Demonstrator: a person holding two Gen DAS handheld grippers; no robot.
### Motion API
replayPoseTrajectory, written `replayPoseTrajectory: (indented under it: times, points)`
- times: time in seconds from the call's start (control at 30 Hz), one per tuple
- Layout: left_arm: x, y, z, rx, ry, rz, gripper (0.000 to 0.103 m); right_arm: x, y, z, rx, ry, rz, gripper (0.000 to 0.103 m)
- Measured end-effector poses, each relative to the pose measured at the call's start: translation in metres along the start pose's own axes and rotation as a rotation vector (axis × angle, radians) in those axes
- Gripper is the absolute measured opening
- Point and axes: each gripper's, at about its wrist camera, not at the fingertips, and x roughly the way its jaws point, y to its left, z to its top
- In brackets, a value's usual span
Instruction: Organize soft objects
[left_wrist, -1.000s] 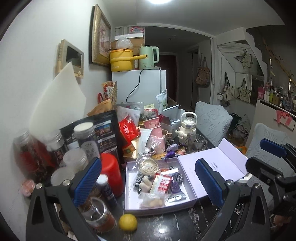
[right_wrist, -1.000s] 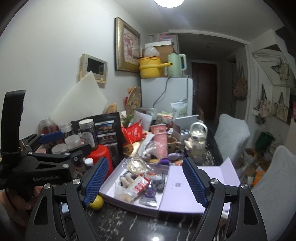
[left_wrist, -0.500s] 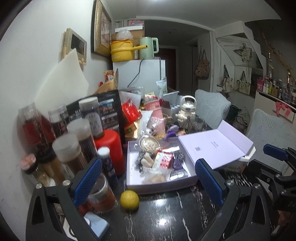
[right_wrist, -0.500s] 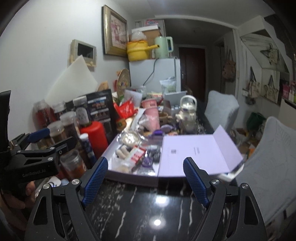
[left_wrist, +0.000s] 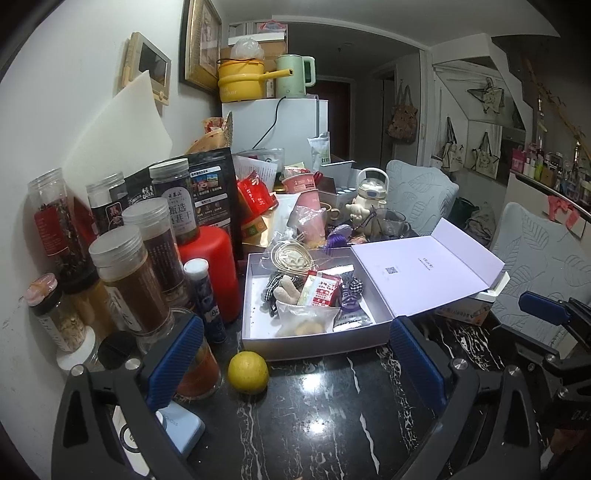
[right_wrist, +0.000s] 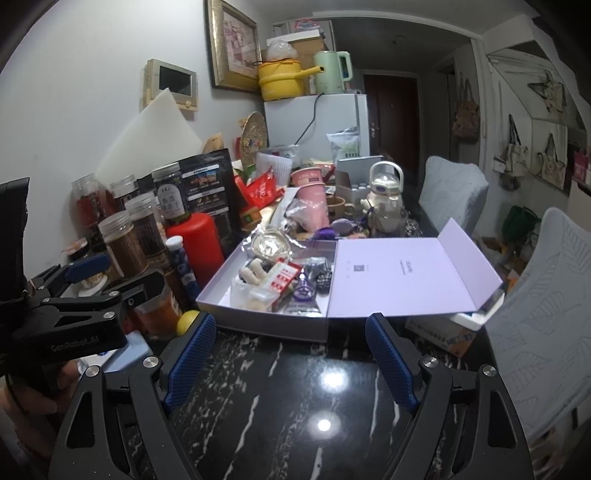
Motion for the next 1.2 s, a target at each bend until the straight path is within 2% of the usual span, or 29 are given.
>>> replayPoseTrajectory:
  times: [1.2]
  points:
    - [0.010,-0.014,-0.001,0.003,0.049,-0.015,0.102,0.004,-0.009,0.003,0.012,0.008,-0.020,0.084]
